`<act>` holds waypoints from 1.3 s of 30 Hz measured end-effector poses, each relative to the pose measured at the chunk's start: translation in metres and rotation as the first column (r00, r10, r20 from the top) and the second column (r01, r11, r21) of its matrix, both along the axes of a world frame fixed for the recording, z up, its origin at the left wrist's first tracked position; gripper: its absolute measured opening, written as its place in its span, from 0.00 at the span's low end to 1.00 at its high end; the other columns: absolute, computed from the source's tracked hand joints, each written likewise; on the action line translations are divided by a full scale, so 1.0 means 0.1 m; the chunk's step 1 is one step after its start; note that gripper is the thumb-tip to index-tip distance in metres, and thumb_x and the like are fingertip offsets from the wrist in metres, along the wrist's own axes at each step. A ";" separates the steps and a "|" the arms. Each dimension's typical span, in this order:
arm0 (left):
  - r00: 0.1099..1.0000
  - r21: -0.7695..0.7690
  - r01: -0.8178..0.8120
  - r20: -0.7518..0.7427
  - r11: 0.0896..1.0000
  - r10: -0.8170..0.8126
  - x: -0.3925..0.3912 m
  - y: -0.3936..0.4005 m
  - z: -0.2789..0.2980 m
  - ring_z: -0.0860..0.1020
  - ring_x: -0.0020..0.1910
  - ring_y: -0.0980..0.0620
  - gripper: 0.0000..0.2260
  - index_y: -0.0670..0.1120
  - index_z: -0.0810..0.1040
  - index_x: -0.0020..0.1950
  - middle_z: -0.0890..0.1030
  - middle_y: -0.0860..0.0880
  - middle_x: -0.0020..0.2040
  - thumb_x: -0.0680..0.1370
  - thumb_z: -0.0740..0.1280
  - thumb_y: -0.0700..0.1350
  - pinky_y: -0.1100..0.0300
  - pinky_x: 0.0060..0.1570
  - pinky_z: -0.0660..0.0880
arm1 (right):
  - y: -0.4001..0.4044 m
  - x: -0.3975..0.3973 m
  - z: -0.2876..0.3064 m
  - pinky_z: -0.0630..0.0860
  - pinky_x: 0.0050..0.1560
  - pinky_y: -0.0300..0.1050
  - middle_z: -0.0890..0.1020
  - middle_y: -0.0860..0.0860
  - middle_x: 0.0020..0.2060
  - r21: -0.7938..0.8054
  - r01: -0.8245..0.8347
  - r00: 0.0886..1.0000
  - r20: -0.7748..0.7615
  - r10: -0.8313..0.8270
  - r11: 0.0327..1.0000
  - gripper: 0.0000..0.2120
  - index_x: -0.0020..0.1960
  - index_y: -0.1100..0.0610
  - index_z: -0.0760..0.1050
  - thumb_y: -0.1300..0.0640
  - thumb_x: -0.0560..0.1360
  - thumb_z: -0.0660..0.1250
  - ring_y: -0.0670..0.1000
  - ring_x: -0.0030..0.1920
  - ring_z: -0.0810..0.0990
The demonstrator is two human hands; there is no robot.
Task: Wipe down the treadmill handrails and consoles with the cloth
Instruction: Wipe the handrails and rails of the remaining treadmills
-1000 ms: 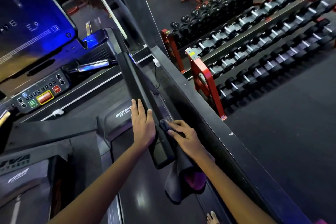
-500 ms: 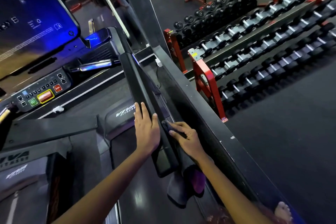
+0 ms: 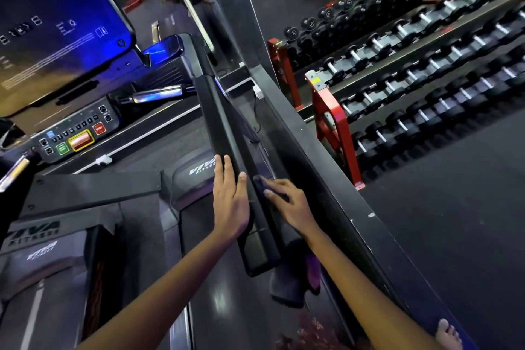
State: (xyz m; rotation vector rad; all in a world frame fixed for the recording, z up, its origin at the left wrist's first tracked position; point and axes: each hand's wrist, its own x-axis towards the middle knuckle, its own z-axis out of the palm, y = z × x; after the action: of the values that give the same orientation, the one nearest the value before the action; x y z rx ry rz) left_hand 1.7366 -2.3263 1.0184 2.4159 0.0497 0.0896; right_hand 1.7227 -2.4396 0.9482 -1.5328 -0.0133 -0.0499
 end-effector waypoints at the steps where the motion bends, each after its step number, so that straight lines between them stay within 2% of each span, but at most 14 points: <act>1: 1.000 0.003 -0.002 0.004 1.000 0.002 0.00 0.00 0.00 0.45 0.76 0.56 0.23 0.43 0.51 0.77 0.46 0.50 0.78 0.83 0.52 0.43 0.65 0.72 0.42 | 0.01 0.07 0.04 0.67 0.56 0.30 0.76 0.51 0.50 -0.018 -0.005 1.000 0.002 0.005 1.000 0.16 0.63 0.58 0.74 0.64 0.76 0.66 0.45 0.52 0.75; 4: 1.000 -0.011 -0.004 0.012 1.000 0.004 -0.01 -0.01 0.01 0.44 0.76 0.57 0.22 0.43 0.51 0.77 0.47 0.50 0.78 0.84 0.51 0.43 0.63 0.73 0.42 | 0.05 0.06 0.09 0.66 0.56 0.26 0.75 0.50 0.49 -0.027 0.010 0.999 0.045 -0.009 1.000 0.16 0.64 0.60 0.74 0.64 0.76 0.65 0.42 0.51 0.75; 9: 1.000 0.008 -0.028 0.003 1.000 0.028 0.00 -0.01 0.00 0.44 0.76 0.56 0.22 0.44 0.50 0.77 0.46 0.50 0.78 0.84 0.52 0.43 0.63 0.72 0.41 | -0.02 -0.16 -0.11 0.67 0.53 0.28 0.75 0.51 0.48 0.018 -0.008 0.998 -0.055 0.009 1.000 0.17 0.63 0.57 0.72 0.65 0.75 0.66 0.33 0.47 0.75; 12: 0.999 0.053 -0.047 -0.014 0.997 0.047 0.00 -0.02 0.01 0.45 0.77 0.54 0.23 0.44 0.51 0.77 0.47 0.50 0.78 0.83 0.53 0.43 0.63 0.71 0.41 | 0.00 0.10 -0.04 0.67 0.50 0.25 0.78 0.55 0.49 -0.039 -0.014 0.997 -0.082 0.011 0.999 0.15 0.62 0.62 0.75 0.64 0.76 0.66 0.40 0.48 0.76; 16: 0.999 0.125 -0.045 -0.009 0.991 0.047 0.00 -0.02 0.02 0.45 0.76 0.56 0.22 0.45 0.52 0.77 0.48 0.50 0.78 0.83 0.52 0.44 0.60 0.72 0.39 | 0.09 0.29 0.09 0.66 0.53 0.25 0.79 0.59 0.51 -0.022 0.023 1.000 -0.021 -0.023 0.999 0.15 0.62 0.64 0.76 0.64 0.75 0.66 0.47 0.51 0.75; 20: 0.996 0.118 -0.066 0.059 0.991 0.059 -0.02 -0.02 0.06 0.57 0.74 0.52 0.22 0.42 0.63 0.74 0.63 0.48 0.74 0.80 0.51 0.47 0.56 0.73 0.46 | 0.06 0.08 -0.07 0.67 0.55 0.26 0.79 0.61 0.51 -0.005 0.032 0.999 -0.003 -0.032 0.999 0.15 0.61 0.65 0.75 0.65 0.75 0.66 0.48 0.52 0.76; 23: 0.985 0.106 -0.140 0.119 0.985 0.127 0.10 -0.04 0.14 0.69 0.63 0.45 0.19 0.40 0.73 0.61 0.73 0.44 0.59 0.77 0.51 0.46 0.53 0.68 0.57 | 0.05 0.19 -0.10 0.68 0.51 0.25 0.79 0.64 0.51 0.004 0.033 0.998 -0.059 -0.032 0.999 0.14 0.60 0.67 0.76 0.66 0.75 0.66 0.53 0.51 0.78; 25: 0.980 0.123 -0.187 0.096 0.975 0.176 0.18 -0.07 0.16 0.70 0.59 0.42 0.15 0.39 0.72 0.57 0.72 0.42 0.57 0.78 0.53 0.45 0.52 0.62 0.61 | 0.09 0.33 -0.04 0.67 0.50 0.25 0.79 0.62 0.52 -0.004 0.031 0.997 -0.067 -0.031 1.000 0.14 0.60 0.65 0.76 0.65 0.75 0.67 0.56 0.53 0.79; 27: 0.980 0.096 -0.186 0.093 0.978 0.177 0.21 -0.09 0.13 0.69 0.62 0.41 0.14 0.38 0.70 0.61 0.69 0.40 0.61 0.79 0.55 0.43 0.51 0.64 0.61 | 0.11 0.38 0.01 0.66 0.52 0.26 0.80 0.59 0.52 -0.032 0.039 0.999 -0.026 -0.040 0.999 0.14 0.61 0.62 0.77 0.63 0.75 0.67 0.53 0.53 0.78; 31: 0.985 0.117 -0.175 0.027 0.978 0.173 0.22 -0.08 0.09 0.51 0.76 0.49 0.21 0.39 0.57 0.75 0.54 0.45 0.77 0.83 0.53 0.41 0.57 0.73 0.45 | 0.10 0.18 -0.07 0.66 0.53 0.24 0.79 0.57 0.50 -0.024 0.044 0.999 0.007 -0.044 0.999 0.14 0.61 0.62 0.77 0.64 0.75 0.66 0.48 0.52 0.76; 34: 0.993 0.202 -0.113 0.005 0.973 0.114 0.27 -0.06 0.05 0.45 0.77 0.52 0.23 0.42 0.50 0.77 0.48 0.48 0.78 0.83 0.52 0.42 0.60 0.72 0.40 | 0.08 0.23 -0.14 0.67 0.52 0.26 0.80 0.58 0.51 -0.028 0.049 0.997 -0.053 -0.050 0.998 0.14 0.60 0.63 0.77 0.65 0.75 0.66 0.52 0.53 0.78; 36: 0.995 0.233 -0.098 -0.004 0.968 0.102 0.28 -0.05 0.04 0.44 0.77 0.52 0.23 0.42 0.49 0.77 0.47 0.48 0.78 0.83 0.52 0.43 0.60 0.72 0.39 | 0.11 0.44 -0.10 0.68 0.53 0.32 0.80 0.60 0.52 -0.065 0.044 0.996 -0.079 -0.049 0.997 0.14 0.61 0.63 0.77 0.63 0.75 0.66 0.56 0.54 0.79; 37: 0.995 0.248 -0.089 -0.011 0.965 0.094 0.29 -0.05 0.05 0.44 0.77 0.52 0.24 0.42 0.48 0.77 0.47 0.47 0.78 0.83 0.52 0.43 0.61 0.72 0.38 | 0.14 0.54 -0.04 0.68 0.53 0.34 0.80 0.60 0.53 -0.074 0.040 0.996 -0.075 -0.045 0.996 0.14 0.61 0.62 0.77 0.62 0.76 0.66 0.56 0.55 0.78; 39: 0.997 0.288 -0.068 -0.024 0.955 0.078 0.29 -0.05 0.05 0.43 0.77 0.52 0.25 0.41 0.47 0.77 0.46 0.47 0.78 0.83 0.52 0.44 0.60 0.72 0.38 | 0.17 0.63 0.06 0.67 0.52 0.30 0.79 0.59 0.53 -0.083 0.060 0.998 -0.022 -0.062 0.995 0.14 0.61 0.62 0.77 0.62 0.76 0.66 0.52 0.53 0.77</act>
State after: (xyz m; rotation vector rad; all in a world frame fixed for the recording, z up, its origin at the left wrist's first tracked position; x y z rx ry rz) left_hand 1.7655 -2.3313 1.0233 2.7072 0.1520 0.0940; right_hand 1.7853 -2.4225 0.9545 -1.6158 0.0515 -0.0801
